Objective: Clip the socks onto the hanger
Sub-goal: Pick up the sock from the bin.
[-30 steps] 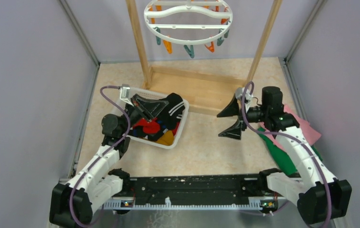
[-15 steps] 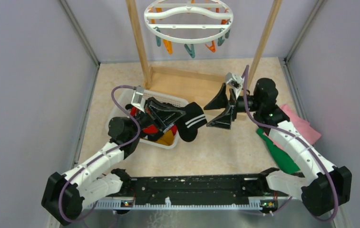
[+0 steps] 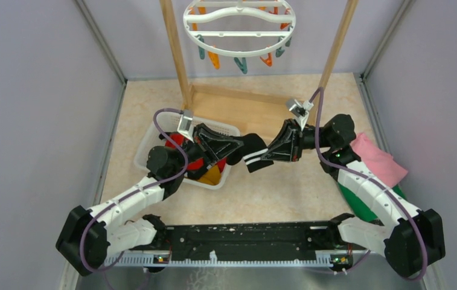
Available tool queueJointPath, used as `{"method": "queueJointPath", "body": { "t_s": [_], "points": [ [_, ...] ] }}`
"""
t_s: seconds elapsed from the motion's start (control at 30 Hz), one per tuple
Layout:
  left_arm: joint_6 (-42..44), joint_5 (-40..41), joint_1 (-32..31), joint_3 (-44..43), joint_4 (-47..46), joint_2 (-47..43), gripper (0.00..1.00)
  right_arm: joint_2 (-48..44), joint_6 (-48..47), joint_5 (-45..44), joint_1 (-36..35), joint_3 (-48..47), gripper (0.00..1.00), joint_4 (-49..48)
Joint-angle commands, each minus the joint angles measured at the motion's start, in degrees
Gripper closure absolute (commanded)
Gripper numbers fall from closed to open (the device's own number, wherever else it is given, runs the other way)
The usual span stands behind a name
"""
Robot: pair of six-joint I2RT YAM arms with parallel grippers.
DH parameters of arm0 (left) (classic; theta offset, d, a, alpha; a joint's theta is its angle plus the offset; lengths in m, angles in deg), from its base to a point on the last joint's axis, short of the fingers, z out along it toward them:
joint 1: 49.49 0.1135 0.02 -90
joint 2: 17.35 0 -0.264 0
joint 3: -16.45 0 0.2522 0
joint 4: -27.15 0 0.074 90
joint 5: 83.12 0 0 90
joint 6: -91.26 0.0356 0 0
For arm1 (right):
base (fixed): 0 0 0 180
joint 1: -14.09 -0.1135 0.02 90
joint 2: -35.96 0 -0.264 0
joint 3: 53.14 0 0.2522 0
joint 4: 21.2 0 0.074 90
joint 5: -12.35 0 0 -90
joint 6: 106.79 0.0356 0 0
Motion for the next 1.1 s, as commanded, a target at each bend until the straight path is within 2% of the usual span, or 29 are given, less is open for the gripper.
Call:
{"method": "queueJointPath", "body": {
  "t_s": [0.0,0.07,0.13,0.23,0.3,0.4,0.5,0.6,0.73,0.87,0.93,1.07],
  "points": [
    [3.5,2.2,-0.3,-1.5,-2.4,-0.2,1.00,-0.2,-0.9,-0.1,-0.6,-0.9,1.00,-0.1],
    [5.9,3.2,-0.3,-1.2,-0.3,-0.8,0.97,-0.1,-0.9,-0.3,-0.6,-1.1,1.00,1.0],
    [10.6,5.4,-0.3,0.2,4.3,-3.1,0.69,-0.1,0.2,-0.4,-0.6,-0.8,1.00,0.8],
    [22.6,8.2,-0.2,3.5,13.8,-10.0,0.50,-0.2,2.9,-1.2,-0.5,0.9,1.00,-1.9],
    [33.1,7.6,-0.2,6.3,21.6,-17.5,0.39,-0.3,3.5,-2.1,-0.2,2.0,1.00,-2.0],
    [41.7,4.3,-0.2,9.2,27.8,-27.4,0.24,0.2,4.2,-3.6,0.8,2.3,1.00,-0.7],
    [43.0,-1.8,-0.5,14.1,21.4,-31.9,0.19,1.1,6.3,-5.4,1.5,2.8,1.00,0.1],
    [45.4,-5.2,-1.7,15.9,15.7,-29.5,0.20,2.0,10.8,-7.7,2.0,4.4,1.00,-1.6],
    [59.3,-2.3,-4.5,16.1,15.0,-23.3,0.19,2.8,15.0,-9.3,3.1,5.7,1.00,-3.3],
    [76.2,0.9,-6.2,19.3,7.2,-16.9,0.15,3.1,17.8,-10.4,3.9,6.9,1.00,-4.9],
    [80.2,0.8,-6.4,19.0,4.0,-12.7,0.15,3.5,18.2,-10.8,3.9,7.5,1.00,-5.6],
    [82.3,2.1,-7.5,16.8,-0.2,-7.7,0.15,4.5,18.3,-11.1,3.9,7.9,1.00,-6.4]
  ]
}}
